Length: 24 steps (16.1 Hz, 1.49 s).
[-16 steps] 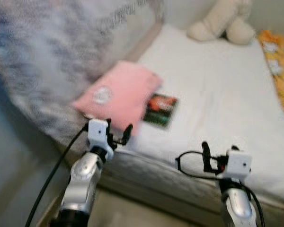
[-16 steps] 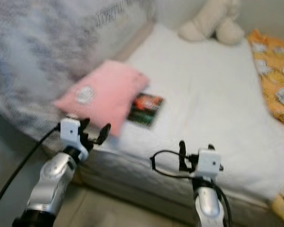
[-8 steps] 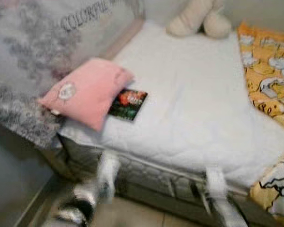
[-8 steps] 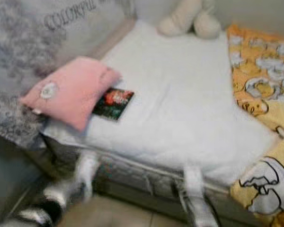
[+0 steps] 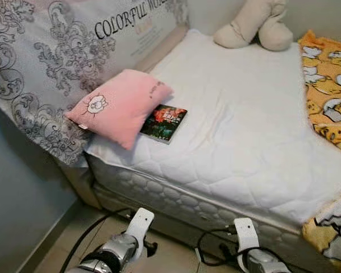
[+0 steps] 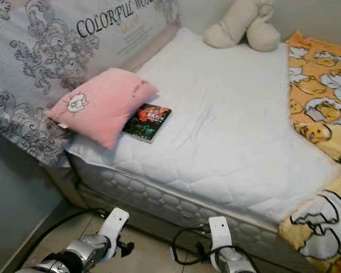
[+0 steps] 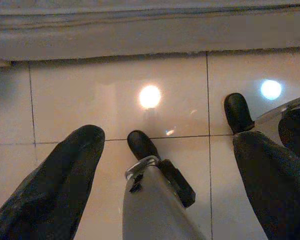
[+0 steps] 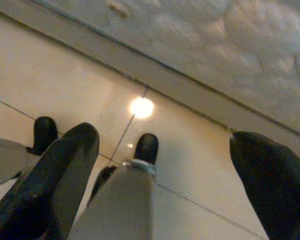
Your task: Clean up the room
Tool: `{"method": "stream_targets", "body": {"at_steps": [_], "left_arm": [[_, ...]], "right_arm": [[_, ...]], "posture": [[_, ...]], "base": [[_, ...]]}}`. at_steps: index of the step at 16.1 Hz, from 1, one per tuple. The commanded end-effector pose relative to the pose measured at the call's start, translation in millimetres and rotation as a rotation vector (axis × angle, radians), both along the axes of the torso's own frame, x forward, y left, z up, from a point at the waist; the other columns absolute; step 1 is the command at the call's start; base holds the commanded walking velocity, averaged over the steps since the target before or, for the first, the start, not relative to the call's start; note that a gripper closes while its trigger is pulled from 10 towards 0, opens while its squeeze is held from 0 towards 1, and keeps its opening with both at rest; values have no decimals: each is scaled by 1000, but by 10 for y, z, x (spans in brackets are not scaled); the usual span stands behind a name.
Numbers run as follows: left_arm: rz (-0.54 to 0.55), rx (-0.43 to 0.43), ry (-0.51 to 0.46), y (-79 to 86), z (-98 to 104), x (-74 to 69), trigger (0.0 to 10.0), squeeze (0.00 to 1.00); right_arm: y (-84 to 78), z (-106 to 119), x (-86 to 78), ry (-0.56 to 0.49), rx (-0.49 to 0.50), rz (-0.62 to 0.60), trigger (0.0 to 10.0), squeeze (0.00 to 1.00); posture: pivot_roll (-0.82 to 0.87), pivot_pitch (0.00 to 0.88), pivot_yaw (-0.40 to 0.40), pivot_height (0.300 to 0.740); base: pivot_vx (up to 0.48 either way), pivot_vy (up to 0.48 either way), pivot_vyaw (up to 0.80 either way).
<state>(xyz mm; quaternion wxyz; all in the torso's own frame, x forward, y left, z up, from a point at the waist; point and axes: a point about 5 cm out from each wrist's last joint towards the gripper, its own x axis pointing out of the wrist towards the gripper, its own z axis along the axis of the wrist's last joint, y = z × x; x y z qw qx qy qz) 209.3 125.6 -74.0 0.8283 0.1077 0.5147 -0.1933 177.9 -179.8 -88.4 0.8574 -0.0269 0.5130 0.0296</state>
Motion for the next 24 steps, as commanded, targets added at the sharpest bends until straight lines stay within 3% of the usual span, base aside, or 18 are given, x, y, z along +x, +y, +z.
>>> {"method": "stream_targets", "body": {"at_steps": [1,5,7,8,9,10,11,12,13,14,15,24], "left_arm": [[-16,-6,-17,-17,27,46,10000,0],[16,20,-18,102,-17,-21,10000,0],[36,28,-53,123,-7,0,10000,0],[33,34,-136,126,49,96,10000,0],[-79,76,-307,72,182,279,10000,0],[-67,-138,-538,-127,499,571,10000,0],[-34,-256,-652,-173,686,689,10000,0],[44,-381,-847,-111,1040,835,10000,0],[133,-420,-965,23,1341,900,10000,0],[160,-418,-1067,98,1596,921,10000,0],[141,-391,-1119,100,1691,884,10000,0],[141,-391,-1119,100,1691,884,10000,0]], "right_arm": [[-93,-13,-50,15,-18,-18,10000,0],[-209,-80,-247,64,-57,-14,10000,0],[-218,-72,-235,37,-69,-3,10000,0],[-233,-21,-131,-37,-62,-43,10000,0],[-233,69,33,-162,-54,-91,10000,0],[-225,229,207,-384,-81,-99,10000,0],[-237,321,256,-498,-86,-109,10000,0],[-285,561,282,-730,-105,-119,10000,0],[-310,864,238,-935,-117,-106,10000,0],[-365,1100,217,-1035,-130,-141,10000,0],[-388,1203,220,-1061,-142,-141,10000,0],[-388,1203,220,-1061,-142,-141,10000,0]], "posture": [[-79,0,37,740],[-50,0,12,740],[-53,0,14,740],[-59,0,11,740],[-63,0,17,740],[-59,0,14,740],[-45,0,9,740],[-35,0,1,740],[-28,0,-5,740],[-21,0,-12,740],[-16,0,-21,740],[-16,0,-21,740]], "base": [[0,-469,0],[0,0,0],[0,0,0],[0,0,0],[0,0,0],[0,0,0],[0,0,0],[0,0,0],[0,0,0],[0,0,0],[0,0,0],[0,0,0]]}}
